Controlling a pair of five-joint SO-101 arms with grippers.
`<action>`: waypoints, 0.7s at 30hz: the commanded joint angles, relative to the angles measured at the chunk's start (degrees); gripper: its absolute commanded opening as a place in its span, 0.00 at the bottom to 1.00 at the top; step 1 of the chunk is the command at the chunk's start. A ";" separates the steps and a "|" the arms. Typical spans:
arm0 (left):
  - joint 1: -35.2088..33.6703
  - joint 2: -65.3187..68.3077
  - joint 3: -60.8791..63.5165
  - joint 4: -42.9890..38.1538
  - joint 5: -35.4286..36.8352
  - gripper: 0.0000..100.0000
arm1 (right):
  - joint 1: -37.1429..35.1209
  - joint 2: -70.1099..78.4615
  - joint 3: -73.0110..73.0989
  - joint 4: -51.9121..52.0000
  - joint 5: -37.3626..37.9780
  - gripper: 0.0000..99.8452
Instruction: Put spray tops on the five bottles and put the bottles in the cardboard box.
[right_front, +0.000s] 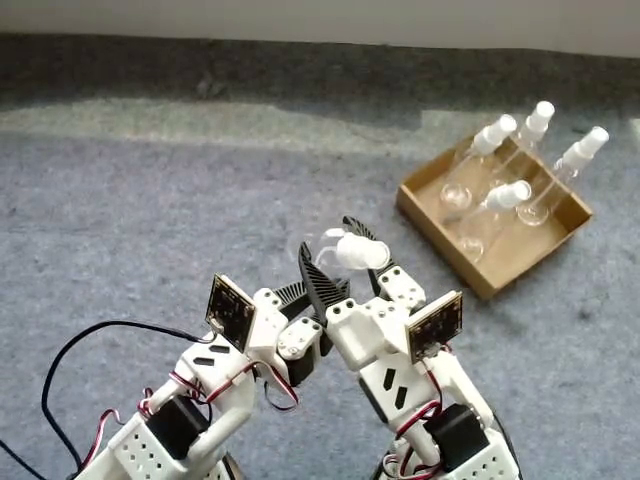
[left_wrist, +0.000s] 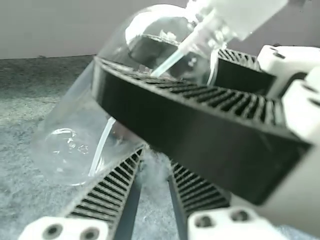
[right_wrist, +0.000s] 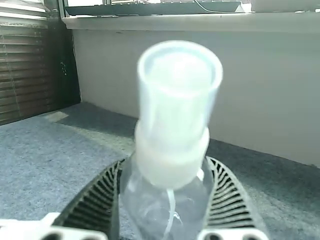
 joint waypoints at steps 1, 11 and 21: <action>-1.54 -0.48 1.19 -1.93 0.09 0.00 | 2.24 -0.31 -0.92 1.10 0.18 0.08; -0.13 -0.48 1.10 6.77 0.00 0.00 | 21.49 -0.13 -1.63 1.10 1.32 0.08; -0.31 -0.48 1.19 9.85 0.00 0.00 | 32.13 0.04 -18.77 10.77 11.69 0.08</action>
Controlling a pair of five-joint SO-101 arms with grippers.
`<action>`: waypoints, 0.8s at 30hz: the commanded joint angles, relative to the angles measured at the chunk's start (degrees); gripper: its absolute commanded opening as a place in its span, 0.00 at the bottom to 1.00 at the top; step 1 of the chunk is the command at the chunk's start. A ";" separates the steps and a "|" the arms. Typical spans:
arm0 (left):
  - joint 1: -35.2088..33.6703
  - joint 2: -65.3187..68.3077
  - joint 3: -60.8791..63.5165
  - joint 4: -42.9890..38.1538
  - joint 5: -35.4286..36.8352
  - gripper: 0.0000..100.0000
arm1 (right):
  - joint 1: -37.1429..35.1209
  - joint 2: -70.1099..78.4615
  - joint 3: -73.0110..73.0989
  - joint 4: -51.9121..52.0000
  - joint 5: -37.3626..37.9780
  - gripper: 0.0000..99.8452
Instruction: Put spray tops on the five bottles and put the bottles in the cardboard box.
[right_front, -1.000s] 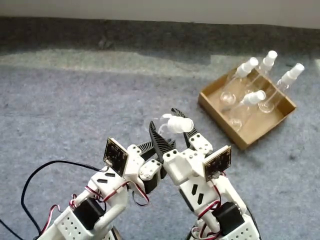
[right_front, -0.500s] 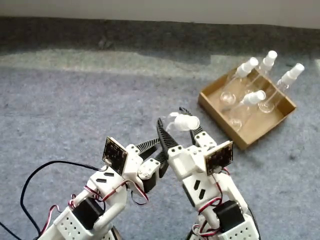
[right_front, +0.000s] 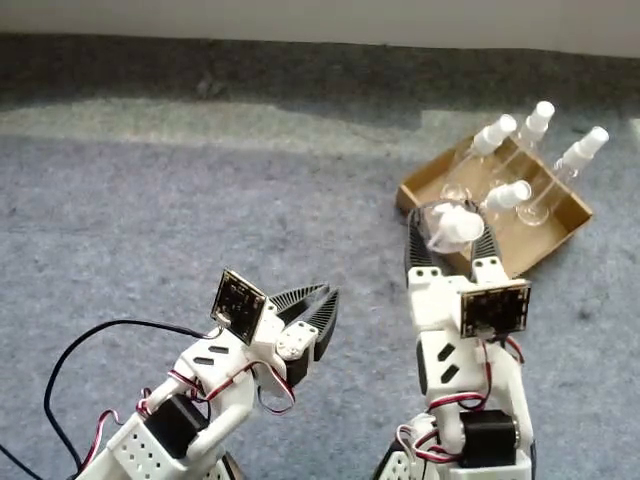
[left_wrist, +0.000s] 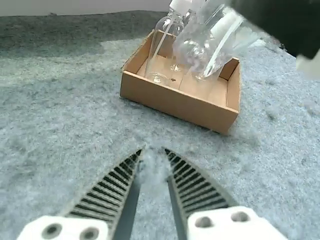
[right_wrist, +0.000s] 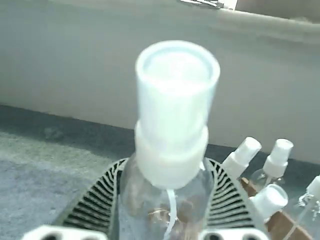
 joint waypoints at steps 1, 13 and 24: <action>-0.75 -0.40 1.19 0.18 0.00 0.00 | 4.09 -0.22 -9.89 1.10 3.87 0.08; -11.82 -0.40 1.19 -0.26 0.35 0.00 | 21.14 31.08 -25.10 0.84 5.01 0.08; -11.65 -0.40 1.19 -0.09 0.35 0.00 | 34.07 37.14 -22.64 -10.77 -2.11 0.08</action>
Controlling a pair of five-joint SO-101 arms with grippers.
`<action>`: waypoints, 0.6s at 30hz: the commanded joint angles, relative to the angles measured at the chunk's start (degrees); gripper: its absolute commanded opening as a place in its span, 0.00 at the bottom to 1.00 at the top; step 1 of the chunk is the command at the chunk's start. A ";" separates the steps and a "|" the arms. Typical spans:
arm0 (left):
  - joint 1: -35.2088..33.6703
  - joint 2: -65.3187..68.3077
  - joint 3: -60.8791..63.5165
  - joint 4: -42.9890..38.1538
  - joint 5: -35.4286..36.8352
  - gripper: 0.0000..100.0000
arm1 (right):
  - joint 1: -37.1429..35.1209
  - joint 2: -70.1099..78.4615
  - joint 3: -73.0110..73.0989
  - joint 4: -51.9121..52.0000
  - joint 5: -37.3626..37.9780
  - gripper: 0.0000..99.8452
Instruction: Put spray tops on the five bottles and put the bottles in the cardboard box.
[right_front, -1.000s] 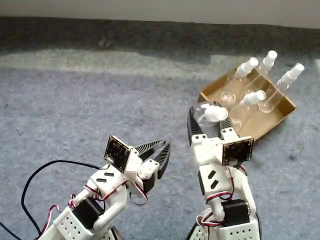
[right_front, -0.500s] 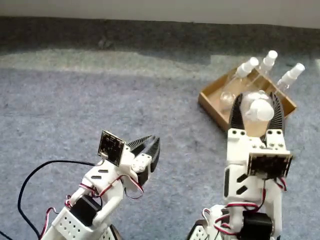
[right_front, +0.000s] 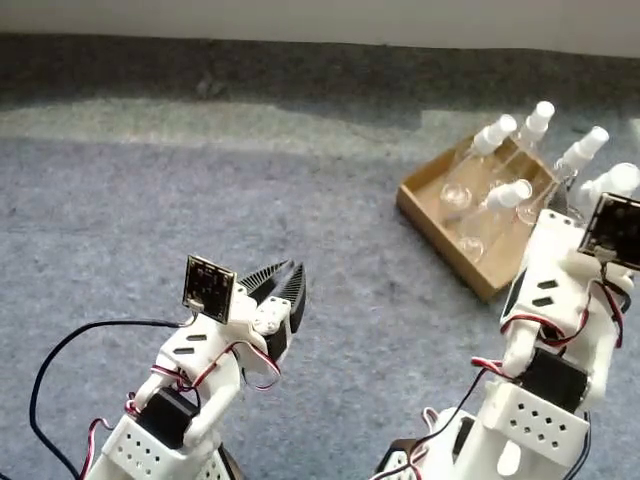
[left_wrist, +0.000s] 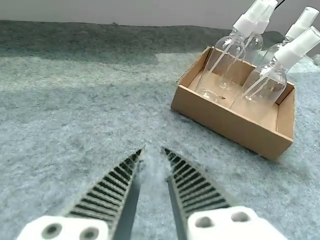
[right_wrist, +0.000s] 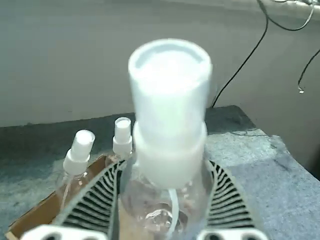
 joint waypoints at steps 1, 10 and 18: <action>-0.57 -0.40 1.19 -0.09 0.35 0.00 | 3.21 1.01 0.57 -6.11 -1.14 0.08; -0.48 -0.40 1.19 0.00 0.35 0.00 | 3.56 16.40 9.01 -21.14 -1.23 0.08; -0.48 -0.40 1.19 0.00 0.35 0.00 | 3.56 30.11 8.84 -31.08 -6.07 0.08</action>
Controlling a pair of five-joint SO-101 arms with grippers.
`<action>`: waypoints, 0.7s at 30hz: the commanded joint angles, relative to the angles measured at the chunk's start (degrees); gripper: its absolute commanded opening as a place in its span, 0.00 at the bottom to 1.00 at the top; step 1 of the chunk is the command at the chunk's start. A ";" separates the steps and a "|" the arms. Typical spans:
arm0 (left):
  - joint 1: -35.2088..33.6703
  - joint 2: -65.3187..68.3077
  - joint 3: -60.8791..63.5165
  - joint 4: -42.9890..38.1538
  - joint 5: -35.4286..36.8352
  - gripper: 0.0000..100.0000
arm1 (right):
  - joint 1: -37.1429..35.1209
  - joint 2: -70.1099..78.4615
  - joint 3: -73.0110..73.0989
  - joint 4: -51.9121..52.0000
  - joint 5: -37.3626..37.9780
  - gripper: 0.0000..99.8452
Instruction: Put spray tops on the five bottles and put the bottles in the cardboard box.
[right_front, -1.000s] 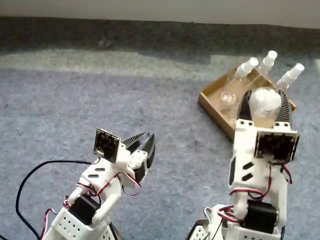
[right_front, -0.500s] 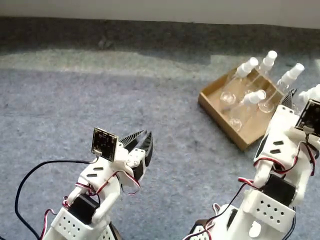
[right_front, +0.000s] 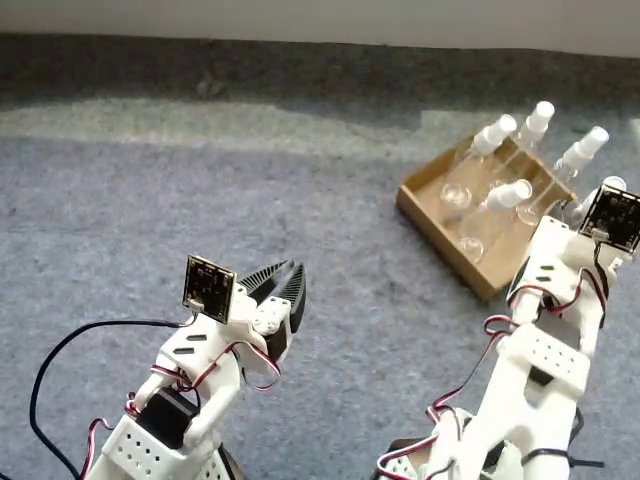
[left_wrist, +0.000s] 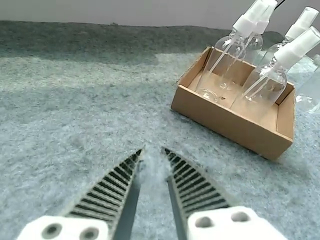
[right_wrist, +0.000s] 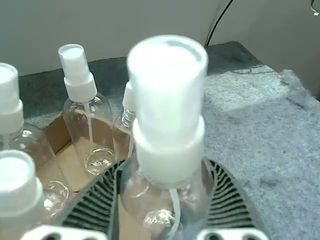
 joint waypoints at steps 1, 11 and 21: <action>-0.48 -0.40 1.19 0.00 0.35 0.00 | 0.66 2.33 -0.84 -4.79 -3.60 0.08; -0.40 -0.40 1.19 0.00 0.35 0.00 | -0.92 6.46 -1.63 -11.47 -4.40 0.08; -0.40 -0.31 1.19 0.00 0.35 0.00 | -4.79 13.14 -6.37 -9.71 -4.66 0.08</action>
